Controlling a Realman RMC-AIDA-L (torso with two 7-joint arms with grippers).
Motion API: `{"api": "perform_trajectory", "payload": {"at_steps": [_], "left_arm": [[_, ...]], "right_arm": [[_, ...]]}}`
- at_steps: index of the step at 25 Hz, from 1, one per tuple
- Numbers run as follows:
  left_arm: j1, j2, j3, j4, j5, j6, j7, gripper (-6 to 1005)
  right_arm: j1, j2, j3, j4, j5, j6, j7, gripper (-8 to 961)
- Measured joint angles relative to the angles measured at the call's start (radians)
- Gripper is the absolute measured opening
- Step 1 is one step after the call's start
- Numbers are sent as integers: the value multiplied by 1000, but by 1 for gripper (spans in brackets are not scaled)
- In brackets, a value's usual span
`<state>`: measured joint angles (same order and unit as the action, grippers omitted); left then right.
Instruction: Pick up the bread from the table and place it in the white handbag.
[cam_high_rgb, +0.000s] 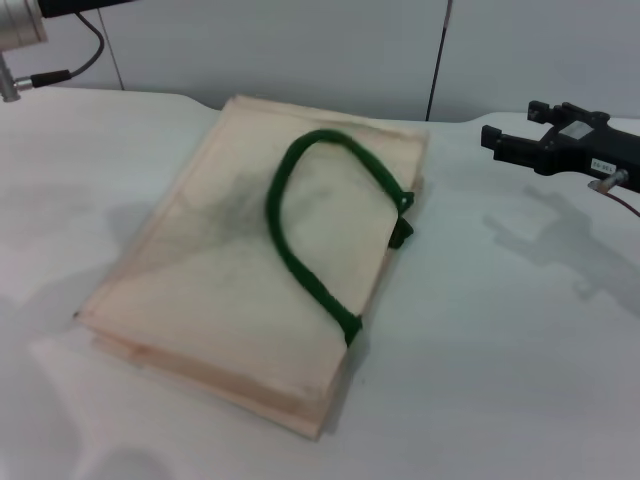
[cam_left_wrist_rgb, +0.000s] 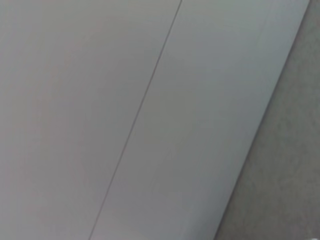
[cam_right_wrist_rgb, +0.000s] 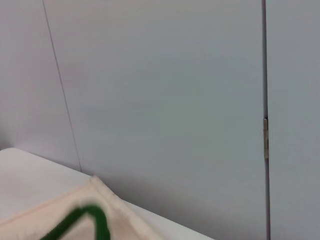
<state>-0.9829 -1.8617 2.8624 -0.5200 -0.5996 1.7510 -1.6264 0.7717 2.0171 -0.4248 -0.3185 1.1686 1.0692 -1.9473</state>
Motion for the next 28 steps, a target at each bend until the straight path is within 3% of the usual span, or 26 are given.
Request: {"api": "perform_trajectory", "payload": {"at_steps": [5, 9, 12, 15, 17, 19, 24, 28], "left_arm": [[3, -3, -1, 0, -11, -11, 2, 330], [22, -25, -2, -3, -86, -14, 79, 476], [66, -70, -2, -4, -181, -21, 273, 600], [116, -129, -2, -9, -290, -54, 460, 829], [146, -157, -4, -2, -344, -71, 582, 831], [181, -172, -9, 51, -392, -89, 736, 833], [249, -171, -20, 269, -556, -139, 994, 832], [281, -173, -25, 400, -668, -252, 1128, 830]], "right_arm": [[0, 1, 0, -1, 5, -11, -1, 893], [-9, 2, 0, 4, 49, -13, -31, 893], [-30, 7, 0, 27, 154, -10, -136, 893], [-47, 9, 0, 109, 339, -4, -338, 893], [-51, 10, 0, 128, 386, -4, -388, 893], [-60, 11, 0, 160, 476, -5, -472, 893], [-89, 14, 0, 220, 674, -4, -596, 893], [-95, 17, 1, 285, 813, 9, -741, 893]]}}
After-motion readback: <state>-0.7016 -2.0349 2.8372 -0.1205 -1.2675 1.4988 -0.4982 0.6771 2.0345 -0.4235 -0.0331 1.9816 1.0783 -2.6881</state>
